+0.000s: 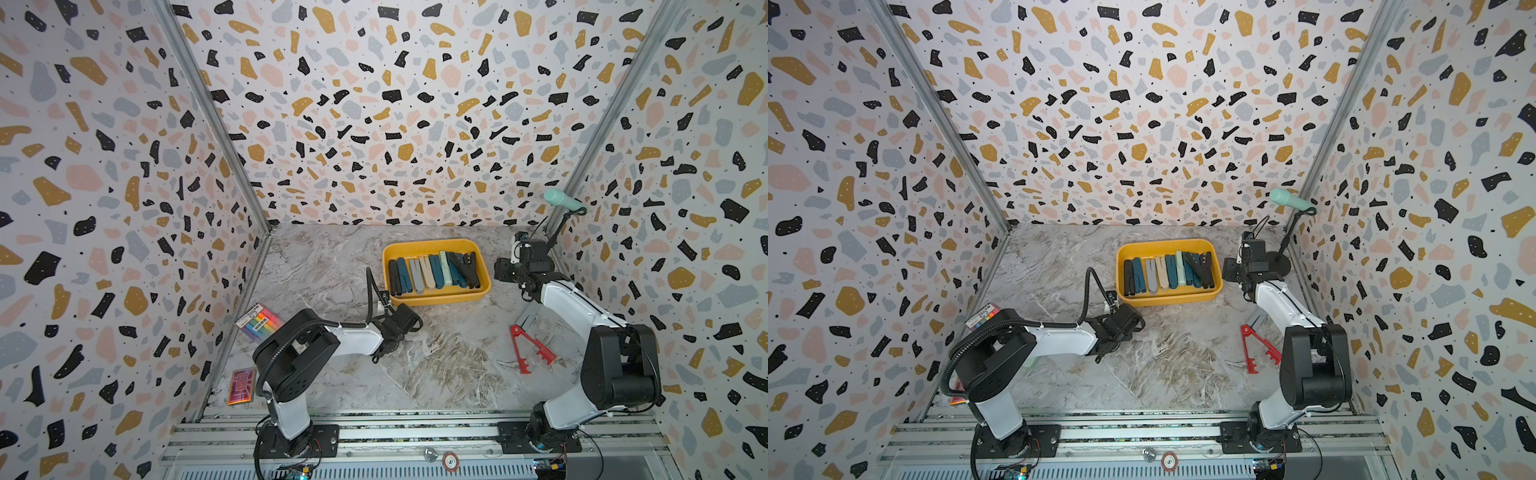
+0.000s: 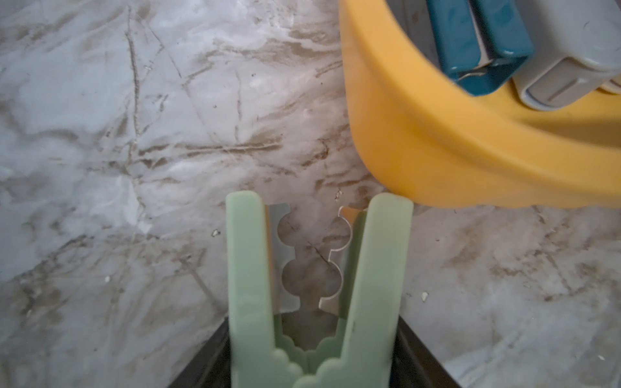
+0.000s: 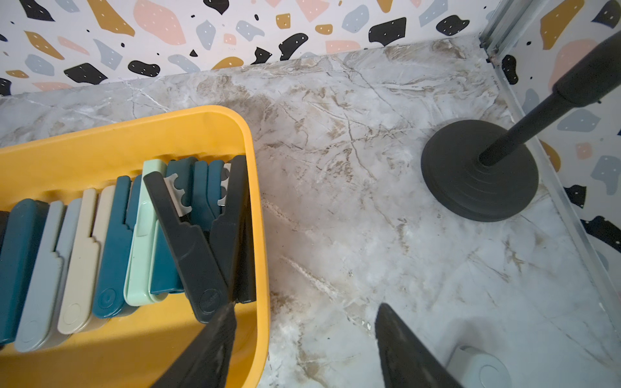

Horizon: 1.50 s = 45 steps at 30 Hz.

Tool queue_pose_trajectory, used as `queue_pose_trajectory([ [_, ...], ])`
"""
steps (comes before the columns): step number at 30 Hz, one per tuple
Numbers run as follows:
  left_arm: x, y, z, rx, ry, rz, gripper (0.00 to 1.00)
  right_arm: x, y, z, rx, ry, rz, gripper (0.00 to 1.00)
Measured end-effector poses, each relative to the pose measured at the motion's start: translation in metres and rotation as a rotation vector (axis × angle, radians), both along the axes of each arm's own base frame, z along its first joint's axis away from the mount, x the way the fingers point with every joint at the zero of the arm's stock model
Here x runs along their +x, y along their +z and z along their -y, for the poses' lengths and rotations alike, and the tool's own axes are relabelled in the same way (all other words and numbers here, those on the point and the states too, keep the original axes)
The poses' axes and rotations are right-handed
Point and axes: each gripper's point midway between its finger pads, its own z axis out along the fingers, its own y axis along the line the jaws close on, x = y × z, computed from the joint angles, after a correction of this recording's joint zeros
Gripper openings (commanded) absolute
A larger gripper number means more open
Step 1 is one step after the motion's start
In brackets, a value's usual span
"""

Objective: Put the pruning pliers into the storage box
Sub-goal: Pick up the pruning pliers from the center of the board.

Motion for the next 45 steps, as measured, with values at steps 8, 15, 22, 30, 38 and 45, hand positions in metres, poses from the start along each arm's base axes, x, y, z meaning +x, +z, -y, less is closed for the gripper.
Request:
queue_pose_trajectory([
  [8,-0.003,-0.001,-0.005,-0.003,0.001,0.011,0.34,-0.001,0.0,0.0,-0.001,0.0,0.0,0.68],
  [15,-0.015,0.0,-0.021,0.004,0.012,0.012,0.21,-0.003,-0.005,0.0,-0.002,0.0,-0.011,0.68],
  [22,-0.02,0.001,-0.03,0.024,0.02,0.003,0.21,-0.005,-0.006,0.0,0.001,0.005,-0.011,0.68],
  [30,-0.027,0.0,-0.038,0.034,0.021,-0.004,0.39,-0.018,-0.017,0.0,0.011,0.021,-0.027,0.68],
  [38,-0.021,-0.002,-0.031,0.024,0.02,0.005,0.45,-0.017,-0.012,0.002,0.022,0.02,-0.006,0.69],
  [45,-0.023,0.001,-0.032,0.004,0.023,0.006,0.26,-0.016,-0.003,0.005,0.024,0.015,0.019,0.69],
])
